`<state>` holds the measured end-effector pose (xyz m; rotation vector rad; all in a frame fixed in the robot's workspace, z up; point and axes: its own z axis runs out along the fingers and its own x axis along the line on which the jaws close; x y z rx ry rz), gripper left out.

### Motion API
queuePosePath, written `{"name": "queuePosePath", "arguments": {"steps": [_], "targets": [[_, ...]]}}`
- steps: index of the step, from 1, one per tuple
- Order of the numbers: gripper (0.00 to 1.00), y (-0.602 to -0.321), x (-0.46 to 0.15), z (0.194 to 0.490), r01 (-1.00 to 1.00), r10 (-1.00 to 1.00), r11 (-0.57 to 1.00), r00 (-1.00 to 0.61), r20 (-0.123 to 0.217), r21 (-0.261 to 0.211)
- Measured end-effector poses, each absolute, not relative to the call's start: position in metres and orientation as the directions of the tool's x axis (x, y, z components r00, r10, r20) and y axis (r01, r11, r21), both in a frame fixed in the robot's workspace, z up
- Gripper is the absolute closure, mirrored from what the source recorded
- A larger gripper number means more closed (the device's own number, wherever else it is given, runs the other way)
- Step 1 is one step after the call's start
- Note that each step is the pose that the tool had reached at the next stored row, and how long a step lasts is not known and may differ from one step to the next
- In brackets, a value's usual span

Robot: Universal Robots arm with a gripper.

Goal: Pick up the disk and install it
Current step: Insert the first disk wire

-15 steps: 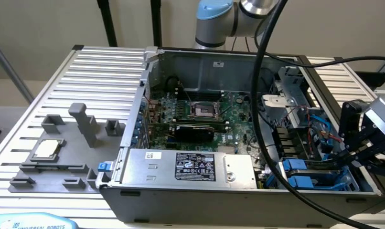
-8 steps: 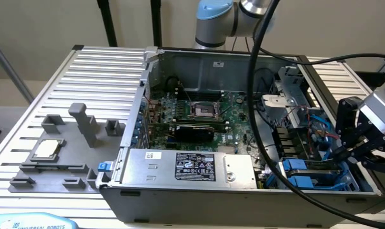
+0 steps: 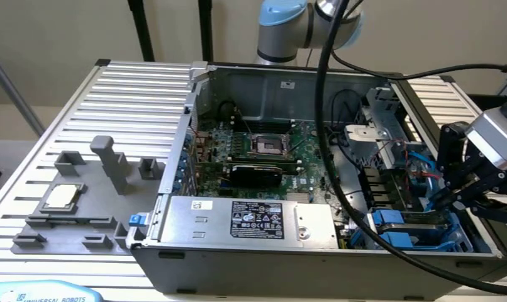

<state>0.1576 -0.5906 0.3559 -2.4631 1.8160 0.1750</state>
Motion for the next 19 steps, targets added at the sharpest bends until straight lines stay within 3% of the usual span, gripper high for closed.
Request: {"name": "queuePosePath", "arguments": {"steps": [19], "targets": [[0.84,-0.586,0.138,0.359,-0.955,-0.949,-0.295,0.292,-0.119,0.012]]}}
